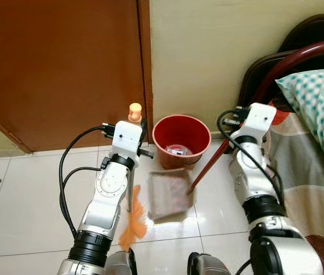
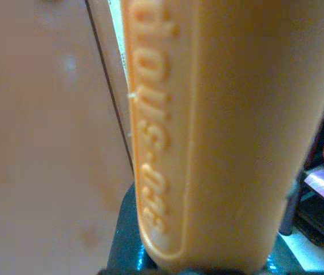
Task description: Sweep floor
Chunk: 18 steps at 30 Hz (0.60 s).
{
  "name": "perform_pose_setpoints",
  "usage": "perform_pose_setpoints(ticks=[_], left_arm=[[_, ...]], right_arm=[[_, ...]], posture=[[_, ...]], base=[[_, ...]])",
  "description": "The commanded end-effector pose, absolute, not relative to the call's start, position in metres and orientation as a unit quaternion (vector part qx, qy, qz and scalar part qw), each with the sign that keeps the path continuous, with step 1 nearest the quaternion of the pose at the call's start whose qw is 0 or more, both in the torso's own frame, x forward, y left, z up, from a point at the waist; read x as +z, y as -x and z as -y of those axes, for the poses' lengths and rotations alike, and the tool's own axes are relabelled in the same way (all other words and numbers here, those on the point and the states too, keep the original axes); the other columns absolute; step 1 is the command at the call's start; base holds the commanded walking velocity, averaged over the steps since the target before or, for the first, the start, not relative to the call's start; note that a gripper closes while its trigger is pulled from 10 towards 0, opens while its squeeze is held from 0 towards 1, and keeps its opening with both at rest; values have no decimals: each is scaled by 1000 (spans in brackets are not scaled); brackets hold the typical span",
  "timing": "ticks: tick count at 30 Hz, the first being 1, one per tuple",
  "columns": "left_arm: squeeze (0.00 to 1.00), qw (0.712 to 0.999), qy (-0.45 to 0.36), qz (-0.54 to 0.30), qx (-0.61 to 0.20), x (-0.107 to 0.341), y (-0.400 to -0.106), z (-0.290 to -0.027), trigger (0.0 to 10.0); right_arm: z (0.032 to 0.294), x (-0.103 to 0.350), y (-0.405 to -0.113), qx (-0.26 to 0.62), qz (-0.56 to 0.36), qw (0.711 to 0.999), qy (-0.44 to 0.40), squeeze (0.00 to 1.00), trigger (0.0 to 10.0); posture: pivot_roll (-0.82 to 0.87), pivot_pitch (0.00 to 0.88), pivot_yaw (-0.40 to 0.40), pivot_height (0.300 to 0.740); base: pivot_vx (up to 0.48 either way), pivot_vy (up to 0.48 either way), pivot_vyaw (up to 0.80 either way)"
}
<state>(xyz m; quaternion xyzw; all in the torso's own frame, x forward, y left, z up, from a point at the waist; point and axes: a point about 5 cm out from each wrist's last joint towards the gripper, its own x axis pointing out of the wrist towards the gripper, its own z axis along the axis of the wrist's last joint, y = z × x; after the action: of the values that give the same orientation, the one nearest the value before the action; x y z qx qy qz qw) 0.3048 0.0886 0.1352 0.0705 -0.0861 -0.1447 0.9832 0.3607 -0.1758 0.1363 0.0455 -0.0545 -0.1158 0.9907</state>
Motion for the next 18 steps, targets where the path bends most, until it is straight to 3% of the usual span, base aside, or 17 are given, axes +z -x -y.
perform_pose_setpoints(ticks=[1,8,18], left_arm=[[0,986,-59,50,-148,121,-301,-90,10000],[0,986,-58,42,-148,119,-299,-89,10000],[0,987,-49,47,-148,125,-301,-86,10000]], right_arm=[[182,148,-363,-122,70,989,-52,0,10000],[190,134,-358,-126,46,991,-29,0,10000],[174,102,-355,-116,-21,993,11,0,10000]], posture=[[20,200,9,740],[13,200,4,740],[32,195,-8,740]], base=[[0,0,0],[0,0,0],[0,0,0]])
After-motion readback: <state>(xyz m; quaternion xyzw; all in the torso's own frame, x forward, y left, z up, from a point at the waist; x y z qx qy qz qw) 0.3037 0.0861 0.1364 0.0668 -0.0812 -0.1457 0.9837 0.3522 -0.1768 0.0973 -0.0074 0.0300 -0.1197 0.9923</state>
